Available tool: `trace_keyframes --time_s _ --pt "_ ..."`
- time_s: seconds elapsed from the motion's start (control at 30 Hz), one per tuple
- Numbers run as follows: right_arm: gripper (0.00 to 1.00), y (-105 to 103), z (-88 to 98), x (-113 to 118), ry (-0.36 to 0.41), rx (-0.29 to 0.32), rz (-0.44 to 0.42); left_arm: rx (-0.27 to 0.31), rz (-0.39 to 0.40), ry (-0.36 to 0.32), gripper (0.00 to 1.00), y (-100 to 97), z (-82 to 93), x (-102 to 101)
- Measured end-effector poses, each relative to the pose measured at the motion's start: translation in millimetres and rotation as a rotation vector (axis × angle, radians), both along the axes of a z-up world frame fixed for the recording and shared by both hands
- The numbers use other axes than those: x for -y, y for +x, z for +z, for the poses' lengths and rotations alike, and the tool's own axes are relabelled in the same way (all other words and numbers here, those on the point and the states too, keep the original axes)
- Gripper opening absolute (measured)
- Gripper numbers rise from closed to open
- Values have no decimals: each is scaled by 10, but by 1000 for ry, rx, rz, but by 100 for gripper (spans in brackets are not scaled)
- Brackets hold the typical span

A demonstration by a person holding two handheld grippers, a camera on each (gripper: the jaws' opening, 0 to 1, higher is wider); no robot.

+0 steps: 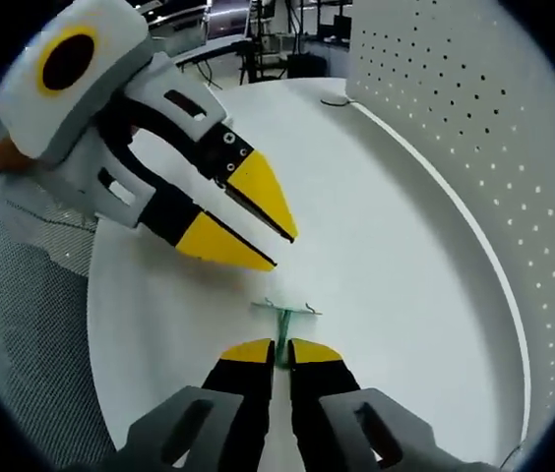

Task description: Insert the hook assembly into the mounting plate slot until the hook locks in place.

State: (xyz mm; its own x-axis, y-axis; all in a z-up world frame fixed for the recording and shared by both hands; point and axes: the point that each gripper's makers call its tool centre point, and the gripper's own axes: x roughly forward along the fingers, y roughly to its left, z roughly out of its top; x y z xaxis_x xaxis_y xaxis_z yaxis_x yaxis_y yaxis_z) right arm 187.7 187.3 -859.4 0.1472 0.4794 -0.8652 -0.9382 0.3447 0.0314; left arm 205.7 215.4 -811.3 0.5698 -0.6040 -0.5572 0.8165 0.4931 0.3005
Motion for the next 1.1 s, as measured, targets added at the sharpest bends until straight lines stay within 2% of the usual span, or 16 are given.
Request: trace_keyframes --time_s 0.3,0.67,0.87,1.1 --pt "2 -22 -12 8 -16 -15 -24 0 10 -14 10 13 29 -28" --pt "2 31 201 -66 -17 19 8 39 -13 -7 10 -26 156 -22" --pt "2 50 274 -103 -27 25 26 71 -58 22 10 -82 174 58" --pt "2 51 370 -128 -49 39 50 123 -114 98 11 -122 151 126"
